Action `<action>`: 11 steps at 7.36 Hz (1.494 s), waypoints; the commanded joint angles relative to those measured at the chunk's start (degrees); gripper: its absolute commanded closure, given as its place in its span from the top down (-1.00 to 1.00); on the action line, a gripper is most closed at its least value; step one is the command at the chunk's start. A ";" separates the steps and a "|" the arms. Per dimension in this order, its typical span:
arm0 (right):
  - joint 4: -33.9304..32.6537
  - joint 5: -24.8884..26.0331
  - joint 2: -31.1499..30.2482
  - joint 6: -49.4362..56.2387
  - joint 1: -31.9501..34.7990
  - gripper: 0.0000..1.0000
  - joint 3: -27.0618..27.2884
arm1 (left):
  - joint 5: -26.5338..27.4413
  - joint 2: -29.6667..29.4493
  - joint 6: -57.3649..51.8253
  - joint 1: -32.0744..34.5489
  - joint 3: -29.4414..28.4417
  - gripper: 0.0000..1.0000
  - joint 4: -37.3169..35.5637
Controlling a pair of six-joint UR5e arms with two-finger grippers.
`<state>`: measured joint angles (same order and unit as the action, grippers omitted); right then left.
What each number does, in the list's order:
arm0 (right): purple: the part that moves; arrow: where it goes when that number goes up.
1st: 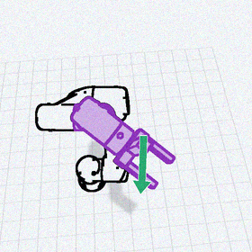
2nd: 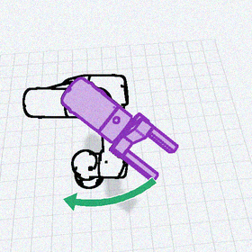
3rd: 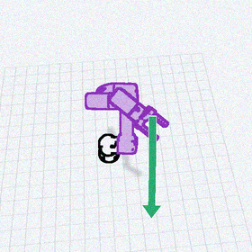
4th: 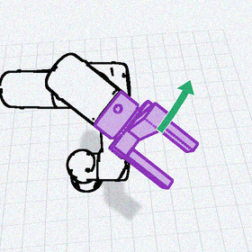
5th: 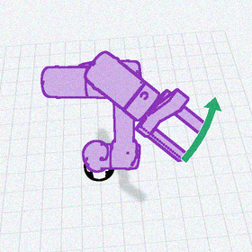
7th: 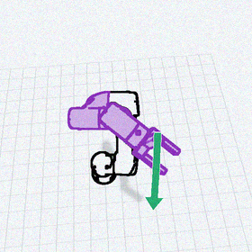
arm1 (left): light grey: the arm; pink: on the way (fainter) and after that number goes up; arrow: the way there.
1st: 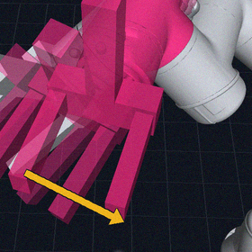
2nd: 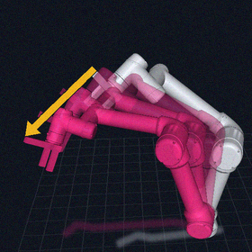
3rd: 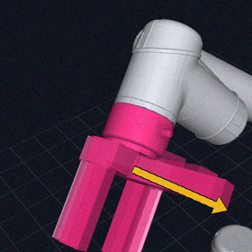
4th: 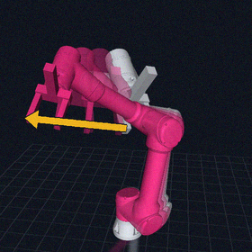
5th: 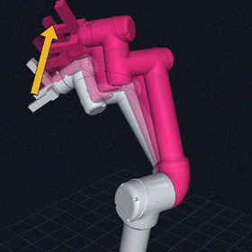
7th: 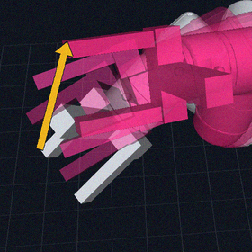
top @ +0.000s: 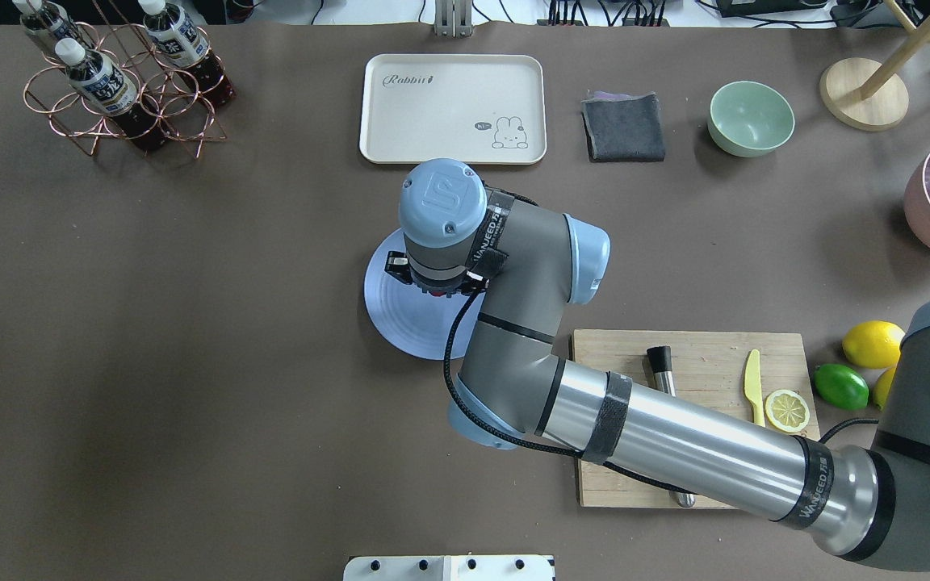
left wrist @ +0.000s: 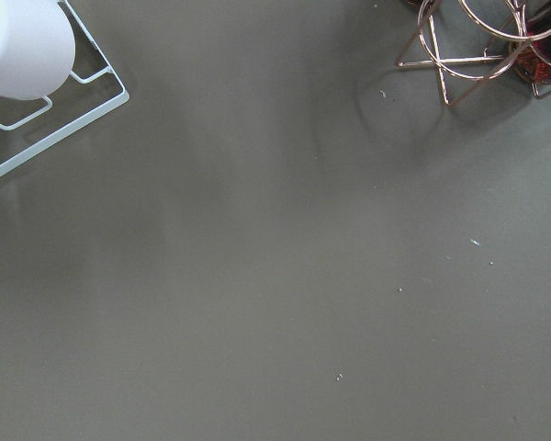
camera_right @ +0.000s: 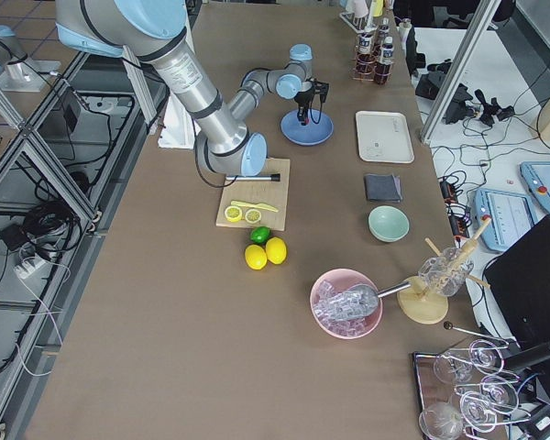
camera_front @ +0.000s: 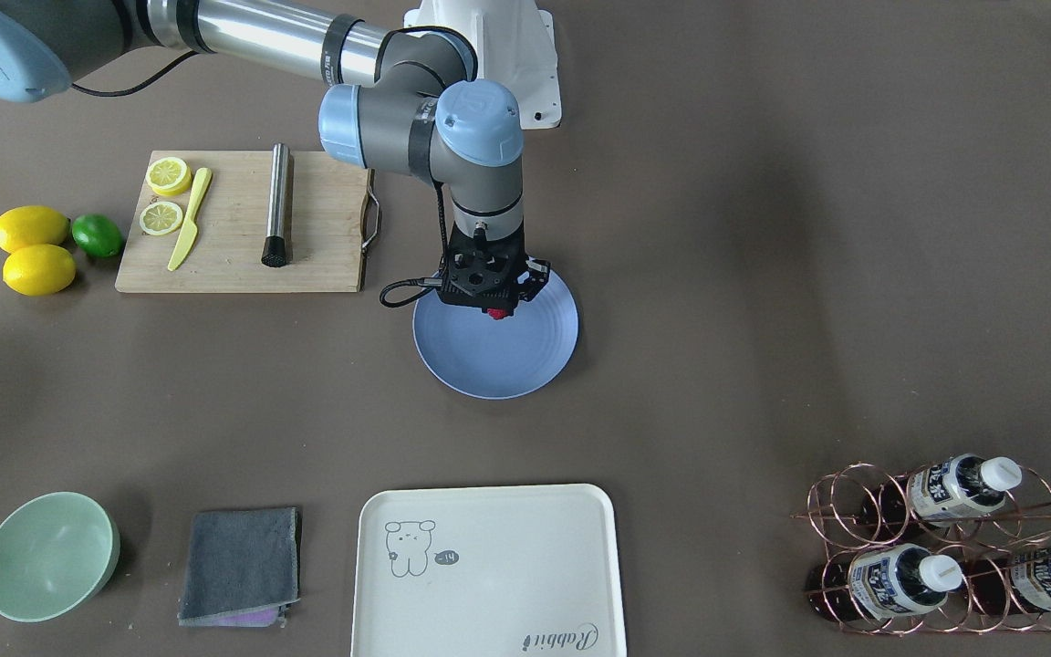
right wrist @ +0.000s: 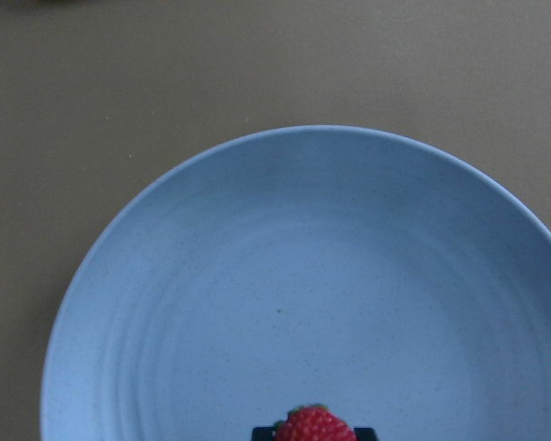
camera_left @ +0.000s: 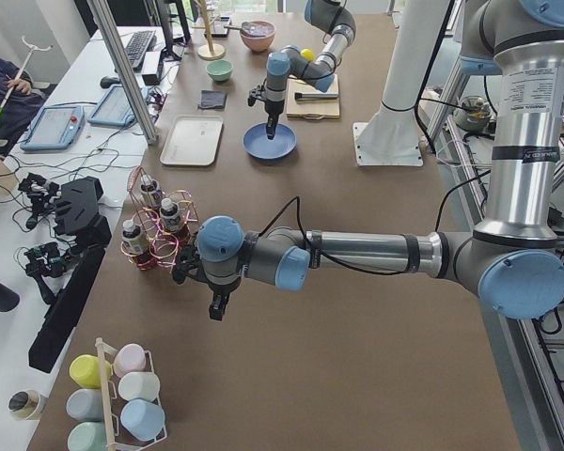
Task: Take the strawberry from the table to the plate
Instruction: 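Carry the strawberry with the right gripper over the blue plate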
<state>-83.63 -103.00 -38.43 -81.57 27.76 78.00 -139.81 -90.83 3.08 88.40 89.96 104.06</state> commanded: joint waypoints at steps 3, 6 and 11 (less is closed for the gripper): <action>2.31 1.39 -1.47 0.88 -0.17 -1.00 -1.35 | 0.06 -0.05 0.00 0.02 0.04 0.96 0.00; 4.53 1.66 -1.48 0.88 -0.08 -0.95 -2.41 | 0.06 -0.05 0.08 0.02 -0.05 0.96 0.00; 3.82 -0.97 -1.04 5.54 2.37 1.00 -1.19 | -0.02 -0.05 0.00 0.02 -0.14 0.96 0.09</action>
<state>-79.50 -102.65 -39.59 -76.21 29.09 76.24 -139.76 -90.88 3.08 88.42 89.85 104.15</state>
